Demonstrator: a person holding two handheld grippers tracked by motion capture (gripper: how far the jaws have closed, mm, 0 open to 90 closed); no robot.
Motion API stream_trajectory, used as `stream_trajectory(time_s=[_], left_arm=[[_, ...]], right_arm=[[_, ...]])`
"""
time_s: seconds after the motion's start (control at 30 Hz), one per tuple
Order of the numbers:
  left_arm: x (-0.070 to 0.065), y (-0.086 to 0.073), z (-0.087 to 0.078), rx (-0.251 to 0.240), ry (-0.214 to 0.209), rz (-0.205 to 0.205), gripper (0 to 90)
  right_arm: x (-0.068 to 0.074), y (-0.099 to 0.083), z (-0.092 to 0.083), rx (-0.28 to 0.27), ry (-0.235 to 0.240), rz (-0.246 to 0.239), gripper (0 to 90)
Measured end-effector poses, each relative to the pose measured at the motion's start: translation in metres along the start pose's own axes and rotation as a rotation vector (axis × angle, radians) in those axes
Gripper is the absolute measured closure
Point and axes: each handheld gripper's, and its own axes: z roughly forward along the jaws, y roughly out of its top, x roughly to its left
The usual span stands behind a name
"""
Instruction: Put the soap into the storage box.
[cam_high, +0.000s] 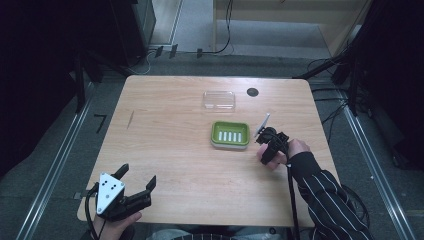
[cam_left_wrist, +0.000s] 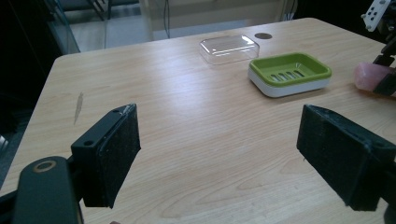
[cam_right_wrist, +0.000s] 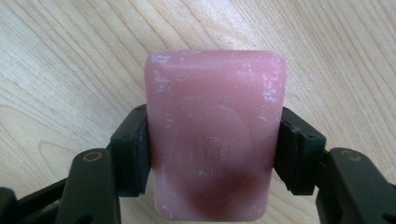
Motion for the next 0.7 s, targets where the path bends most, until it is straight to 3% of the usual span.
stream_trajectory(time_s=[0.7], left_arm=[[0.0,0.0,0.001,0.001,-0.001,0.005,13.8]], right_arm=[[0.004,0.009,-0.016,-0.038,-0.012,-0.068,39.0]])
